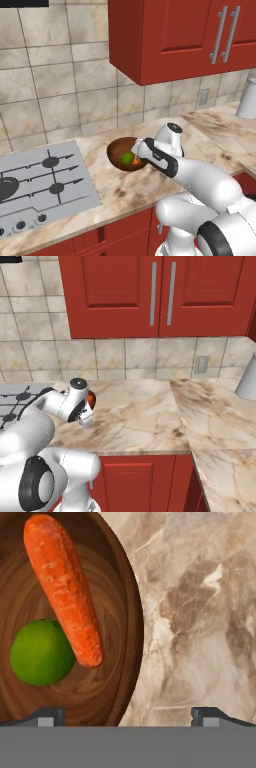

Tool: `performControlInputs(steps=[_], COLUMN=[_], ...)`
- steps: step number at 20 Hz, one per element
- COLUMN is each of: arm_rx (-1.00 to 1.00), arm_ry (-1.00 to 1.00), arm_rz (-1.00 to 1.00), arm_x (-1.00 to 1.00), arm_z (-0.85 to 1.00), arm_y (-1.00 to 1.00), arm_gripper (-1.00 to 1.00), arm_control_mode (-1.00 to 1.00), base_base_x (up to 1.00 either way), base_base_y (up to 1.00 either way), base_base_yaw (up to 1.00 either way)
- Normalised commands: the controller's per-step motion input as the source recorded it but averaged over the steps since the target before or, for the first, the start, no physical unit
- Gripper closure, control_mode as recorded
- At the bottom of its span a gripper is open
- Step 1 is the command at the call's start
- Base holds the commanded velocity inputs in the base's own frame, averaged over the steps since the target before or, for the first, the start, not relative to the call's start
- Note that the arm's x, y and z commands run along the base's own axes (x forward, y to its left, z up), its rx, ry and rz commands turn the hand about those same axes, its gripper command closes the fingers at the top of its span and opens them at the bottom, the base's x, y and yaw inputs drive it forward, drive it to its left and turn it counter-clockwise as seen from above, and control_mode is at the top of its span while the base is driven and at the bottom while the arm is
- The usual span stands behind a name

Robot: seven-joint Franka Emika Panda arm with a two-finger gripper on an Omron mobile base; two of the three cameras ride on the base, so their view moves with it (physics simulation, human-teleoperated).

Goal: Place the bowl with the carrot and lime on the second highest shelf of the fridge. Place the bowl with the steak and chicken drumstick on the top shelf of the fridge.

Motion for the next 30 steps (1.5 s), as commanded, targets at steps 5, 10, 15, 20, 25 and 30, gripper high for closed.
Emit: performControlInputs(steps=[5,10,15,20,25,30], arm_rx=[0.00,0.00,0.00,0.00,0.00,0.00], arm_ry=[0.00,0.00,0.00,0.00,0.00,0.00], arm_rz=[-0.04,0.00,0.00,0.00,0.00,0.00], arm_x=[0.40,0.09,-0.08,0.00,0.00,0.00], arm_z=[-0.02,-0.13,-0.08,0.00,0.00,0.00], arm_y=[0.00,0.00,0.00,0.00,0.00,0.00], arm_gripper=[-1.00,-1.00,-1.00,-1.00,1.00,1.00], arm_control_mode=[-1.00,-1.00,-1.00,-1.00,-1.00,-1.00], base_base_x=[0.00,0.00,0.00,0.00,0.00,0.00], base_base_y=[0.00,0.00,0.00,0.00,0.00,0.00], base_base_yaw=[0.00,0.00,0.00,0.00,0.00,0.00])
